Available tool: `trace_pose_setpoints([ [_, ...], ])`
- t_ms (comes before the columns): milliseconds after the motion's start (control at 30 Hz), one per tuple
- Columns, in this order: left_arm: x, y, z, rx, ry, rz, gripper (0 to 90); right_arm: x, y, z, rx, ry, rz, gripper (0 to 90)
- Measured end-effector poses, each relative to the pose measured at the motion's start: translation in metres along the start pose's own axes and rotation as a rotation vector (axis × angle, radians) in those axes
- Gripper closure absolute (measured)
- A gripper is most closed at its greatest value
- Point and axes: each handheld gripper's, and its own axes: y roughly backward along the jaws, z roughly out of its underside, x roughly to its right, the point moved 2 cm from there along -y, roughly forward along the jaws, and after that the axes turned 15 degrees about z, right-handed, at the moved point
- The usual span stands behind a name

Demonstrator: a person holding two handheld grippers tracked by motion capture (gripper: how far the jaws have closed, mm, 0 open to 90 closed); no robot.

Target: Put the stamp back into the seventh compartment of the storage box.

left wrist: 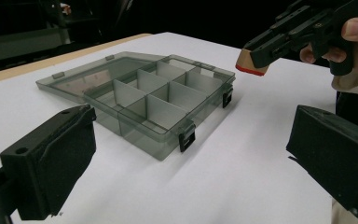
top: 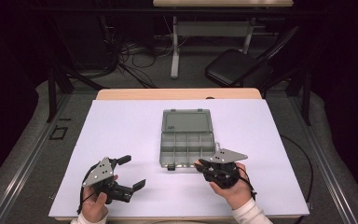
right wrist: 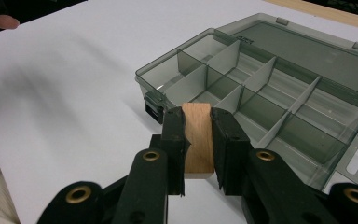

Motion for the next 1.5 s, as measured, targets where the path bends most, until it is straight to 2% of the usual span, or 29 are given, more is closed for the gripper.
trace_pose_setpoints([
  [600, 0.000, 0.000, 0.000, -0.001, -0.001, 0.000, 0.9, 0.007, -0.010, -0.022, -0.021, -0.002, 0.024, 76.4],
  [1100, 0.000, 0.000, 0.000, -0.001, -0.001, 0.002, 0.9, 0.018, -0.020, -0.034, -0.072, -0.009, 0.033, 76.4],
  [1500, 0.000, 0.000, 0.000, 0.000, 0.001, 0.003, 0.9, 0.021, -0.032, -0.038, -0.122, -0.005, 0.031, 76.4],
])
